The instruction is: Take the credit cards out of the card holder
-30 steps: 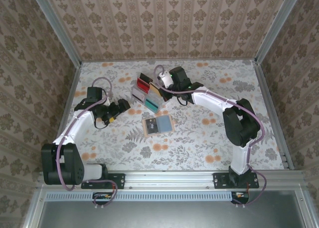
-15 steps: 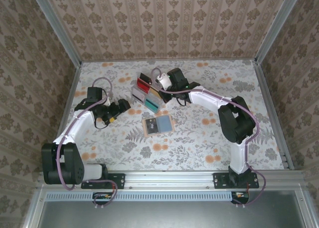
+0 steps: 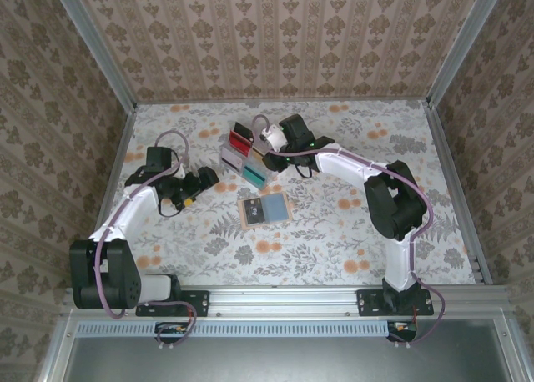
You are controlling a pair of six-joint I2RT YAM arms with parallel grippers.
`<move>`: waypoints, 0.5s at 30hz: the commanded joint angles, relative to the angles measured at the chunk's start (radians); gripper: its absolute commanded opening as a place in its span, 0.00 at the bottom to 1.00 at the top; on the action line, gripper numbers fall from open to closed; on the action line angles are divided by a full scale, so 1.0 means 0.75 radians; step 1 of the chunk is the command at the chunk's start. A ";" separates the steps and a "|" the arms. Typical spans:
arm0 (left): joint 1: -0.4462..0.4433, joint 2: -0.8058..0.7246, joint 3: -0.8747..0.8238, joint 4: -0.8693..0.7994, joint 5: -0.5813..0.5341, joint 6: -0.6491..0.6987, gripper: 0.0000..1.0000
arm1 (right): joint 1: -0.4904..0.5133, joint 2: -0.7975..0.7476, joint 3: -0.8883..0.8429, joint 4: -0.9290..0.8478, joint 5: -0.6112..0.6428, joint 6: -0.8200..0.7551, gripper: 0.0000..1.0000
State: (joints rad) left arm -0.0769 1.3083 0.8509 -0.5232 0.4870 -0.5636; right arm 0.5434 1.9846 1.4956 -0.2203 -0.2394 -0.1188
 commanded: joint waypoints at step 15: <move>-0.022 -0.010 -0.038 0.052 0.046 -0.025 1.00 | 0.178 -0.483 -0.280 -0.148 0.291 0.523 0.63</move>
State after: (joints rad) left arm -0.0841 1.3083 0.8356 -0.5014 0.5095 -0.5659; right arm 0.6250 1.6455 1.3369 -0.2558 -0.1097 0.1623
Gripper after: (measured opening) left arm 0.999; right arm 0.618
